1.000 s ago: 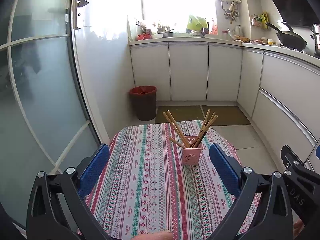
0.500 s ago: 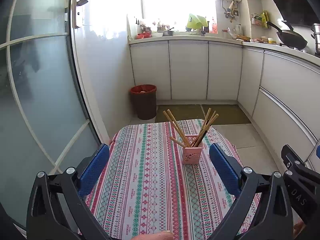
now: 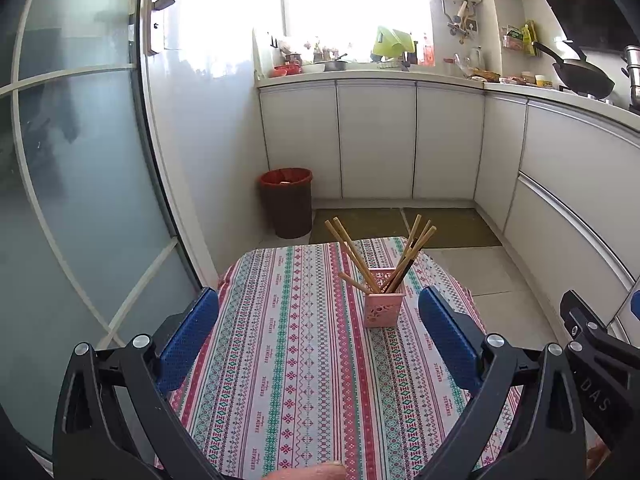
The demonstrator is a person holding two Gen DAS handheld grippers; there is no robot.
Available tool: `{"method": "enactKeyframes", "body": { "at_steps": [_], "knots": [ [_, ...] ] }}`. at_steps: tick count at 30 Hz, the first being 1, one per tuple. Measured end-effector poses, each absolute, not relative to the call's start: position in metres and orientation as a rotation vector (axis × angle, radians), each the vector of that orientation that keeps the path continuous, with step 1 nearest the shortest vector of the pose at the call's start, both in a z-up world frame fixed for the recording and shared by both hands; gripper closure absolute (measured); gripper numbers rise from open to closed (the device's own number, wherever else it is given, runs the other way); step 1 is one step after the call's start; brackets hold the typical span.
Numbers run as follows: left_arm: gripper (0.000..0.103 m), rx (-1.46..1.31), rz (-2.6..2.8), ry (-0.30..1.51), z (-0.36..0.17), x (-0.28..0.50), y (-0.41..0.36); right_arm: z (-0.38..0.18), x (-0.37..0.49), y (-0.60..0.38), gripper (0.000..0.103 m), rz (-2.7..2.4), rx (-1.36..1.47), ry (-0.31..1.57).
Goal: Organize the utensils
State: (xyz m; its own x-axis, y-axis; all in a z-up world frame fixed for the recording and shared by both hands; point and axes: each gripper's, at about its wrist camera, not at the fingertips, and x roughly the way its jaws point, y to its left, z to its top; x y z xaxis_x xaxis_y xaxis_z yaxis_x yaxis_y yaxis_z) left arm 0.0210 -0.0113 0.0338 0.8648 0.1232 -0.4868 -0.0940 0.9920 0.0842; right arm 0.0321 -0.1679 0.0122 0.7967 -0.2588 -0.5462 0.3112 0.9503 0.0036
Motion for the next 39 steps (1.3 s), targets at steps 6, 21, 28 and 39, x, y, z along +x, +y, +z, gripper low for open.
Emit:
{"method": "enactKeyframes", "body": {
  "at_steps": [6, 21, 28, 39],
  "knots": [
    [0.007, 0.059, 0.112, 0.515, 0.0335, 0.0211, -0.0112, 0.0121, 0.0321, -0.1680, 0.007, -0.306, 0.095, 0.573],
    [0.007, 0.059, 0.118, 0.514, 0.0318, 0.0216, -0.0095, 0.0116, 0.0327, -0.1668, 0.007, -0.305, 0.091, 0.580],
    [0.007, 0.062, 0.121, 0.513, 0.0320, 0.0211, -0.0098, 0.0107, 0.0324, -0.1659, 0.007, -0.304, 0.090, 0.581],
    [0.007, 0.062, 0.115, 0.520, 0.0313, 0.0220, -0.0113, 0.0093, 0.0333, -0.1652, 0.007, -0.301, 0.097, 0.588]
  ]
}}
